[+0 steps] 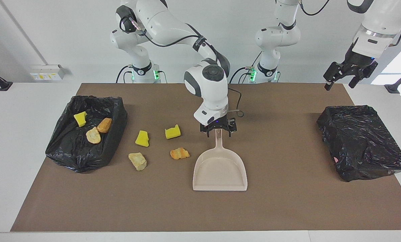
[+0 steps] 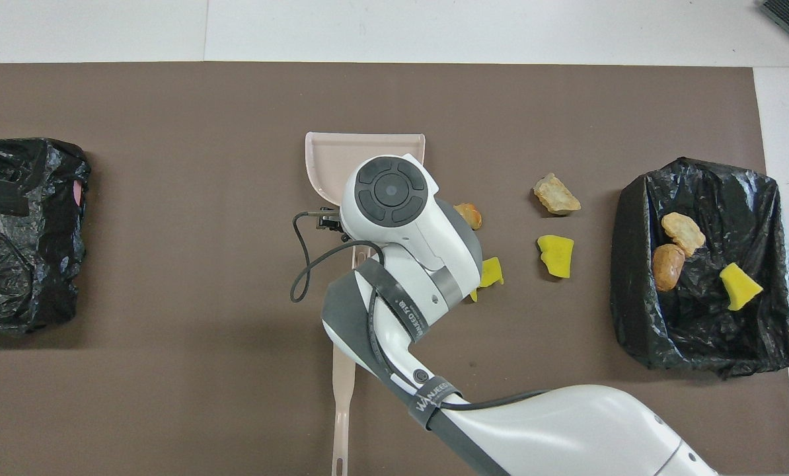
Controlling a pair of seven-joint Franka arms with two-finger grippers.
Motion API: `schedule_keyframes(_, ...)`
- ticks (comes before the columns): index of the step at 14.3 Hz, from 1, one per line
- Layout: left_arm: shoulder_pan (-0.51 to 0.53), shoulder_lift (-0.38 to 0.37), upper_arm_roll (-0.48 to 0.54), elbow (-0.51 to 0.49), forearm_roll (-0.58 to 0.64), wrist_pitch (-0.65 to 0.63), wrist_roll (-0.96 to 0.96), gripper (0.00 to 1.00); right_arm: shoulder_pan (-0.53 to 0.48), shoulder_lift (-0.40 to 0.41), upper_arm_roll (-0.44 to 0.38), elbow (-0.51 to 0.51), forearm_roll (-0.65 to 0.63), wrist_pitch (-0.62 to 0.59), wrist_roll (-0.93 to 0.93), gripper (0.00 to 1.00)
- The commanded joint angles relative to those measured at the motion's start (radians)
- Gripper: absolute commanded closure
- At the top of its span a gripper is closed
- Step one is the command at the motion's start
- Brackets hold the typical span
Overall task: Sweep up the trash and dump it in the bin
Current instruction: 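Bring the dustpan back to the table center with the right gripper, then grasp the dustpan with the left gripper while the right gripper grasps the brush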
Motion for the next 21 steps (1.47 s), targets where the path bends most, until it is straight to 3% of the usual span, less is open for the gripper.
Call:
schedule_keyframes(1,-0.005,-0.027,0.001,-0.049,-0.006,0.014,-0.009,0.0,0.005,-0.125,0.005,-0.101,0.02,-0.055,0.007,0.0)
schedule_keyframes(6,-0.086,0.007,-0.007,-0.131,-0.006,0.21,-0.085,0.0,0.063,-0.319,0.005,-0.359,0.023,-0.025,0.084,0.0)
schedule_keyframes(10,-0.177,0.095,-0.01,-0.136,-0.007,0.317,-0.174,0.0,0.129,-0.424,0.007,-0.535,0.025,0.056,0.183,0.0)
schedule_keyframes(12,-0.193,0.132,-0.008,-0.128,-0.007,0.402,-0.173,0.0,0.175,-0.474,0.007,-0.621,0.092,0.11,0.217,0.0)
schedule_keyframes(19,-0.434,0.367,-0.005,-0.06,0.004,0.47,-0.228,0.0,0.328,-0.46,0.007,-0.761,0.105,0.214,0.314,0.0)
schedule_keyframes(21,-0.465,0.388,-0.008,-0.057,0.004,0.517,-0.257,0.0,0.339,-0.449,0.007,-0.781,0.108,0.237,0.318,0.0)
